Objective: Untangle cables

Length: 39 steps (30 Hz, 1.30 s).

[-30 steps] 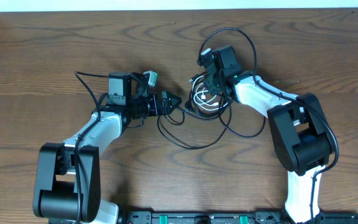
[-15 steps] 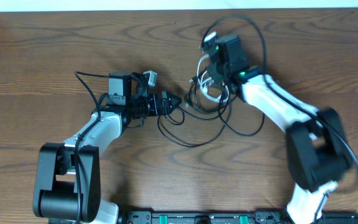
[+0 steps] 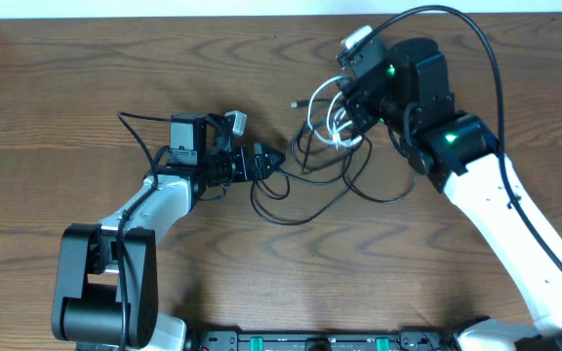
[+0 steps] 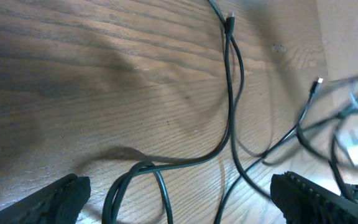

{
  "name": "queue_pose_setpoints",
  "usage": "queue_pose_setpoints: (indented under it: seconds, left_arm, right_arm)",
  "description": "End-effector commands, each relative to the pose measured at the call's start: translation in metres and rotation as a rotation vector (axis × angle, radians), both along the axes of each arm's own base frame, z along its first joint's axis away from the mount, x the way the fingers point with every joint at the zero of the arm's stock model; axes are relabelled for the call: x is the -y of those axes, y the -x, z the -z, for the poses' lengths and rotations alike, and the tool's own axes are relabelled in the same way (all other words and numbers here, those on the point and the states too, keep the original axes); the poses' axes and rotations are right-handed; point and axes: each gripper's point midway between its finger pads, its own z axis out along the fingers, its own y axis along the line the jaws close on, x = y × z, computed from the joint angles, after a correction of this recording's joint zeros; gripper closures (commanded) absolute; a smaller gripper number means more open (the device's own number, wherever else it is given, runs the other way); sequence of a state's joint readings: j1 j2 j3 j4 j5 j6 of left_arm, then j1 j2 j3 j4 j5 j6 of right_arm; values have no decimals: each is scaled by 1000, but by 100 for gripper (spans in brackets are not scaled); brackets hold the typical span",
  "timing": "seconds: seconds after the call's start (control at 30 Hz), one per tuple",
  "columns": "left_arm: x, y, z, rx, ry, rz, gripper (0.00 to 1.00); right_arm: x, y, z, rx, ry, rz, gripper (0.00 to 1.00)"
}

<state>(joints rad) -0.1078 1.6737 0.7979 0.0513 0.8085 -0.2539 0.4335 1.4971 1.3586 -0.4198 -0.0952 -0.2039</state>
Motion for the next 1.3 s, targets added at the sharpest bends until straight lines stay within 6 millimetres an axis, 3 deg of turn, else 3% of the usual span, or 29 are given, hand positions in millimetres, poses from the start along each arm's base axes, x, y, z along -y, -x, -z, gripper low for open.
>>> queue_pose_setpoints:
  seconds: [0.0, 0.1, 0.23, 0.4, 0.57, 0.67, 0.83, 0.97, 1.13, 1.27]
  left_arm:
    - [1, -2, -4, 19, -3, 9, 1]
    - [1, -2, -4, 19, -3, 9, 1]
    - [1, -2, -4, 19, -3, 9, 1]
    - [1, -2, -4, 19, -3, 9, 1]
    - [1, -2, -4, 19, -3, 9, 1]
    - [1, -2, -4, 19, -3, 9, 1]
    - [1, -2, -4, 19, -3, 9, 1]
    - [1, -2, -4, 19, -3, 9, 1]
    - [1, -2, -4, 19, -3, 9, 1]
    - [1, -2, -4, 19, -3, 9, 1]
  right_arm:
    - [-9, 13, -13, -1, -43, -61, 64]
    - [-9, 14, -12, -8, -41, -61, 59]
    - [-9, 14, -11, -8, -40, -62, 41]
    - [-11, 11, -16, 12, -49, -62, 31]
    - [-11, 9, -19, 27, -56, -62, 26]
    - [-12, 8, -22, 36, -59, -62, 32]
    - [-12, 6, -23, 30, -86, -43, 21]
    - [-15, 0, -2, -114, -217, 68, 23]
    - [-32, -20, 61, -429, -473, 296, 32]
    - [-51, -34, 85, -545, -612, 338, 32]
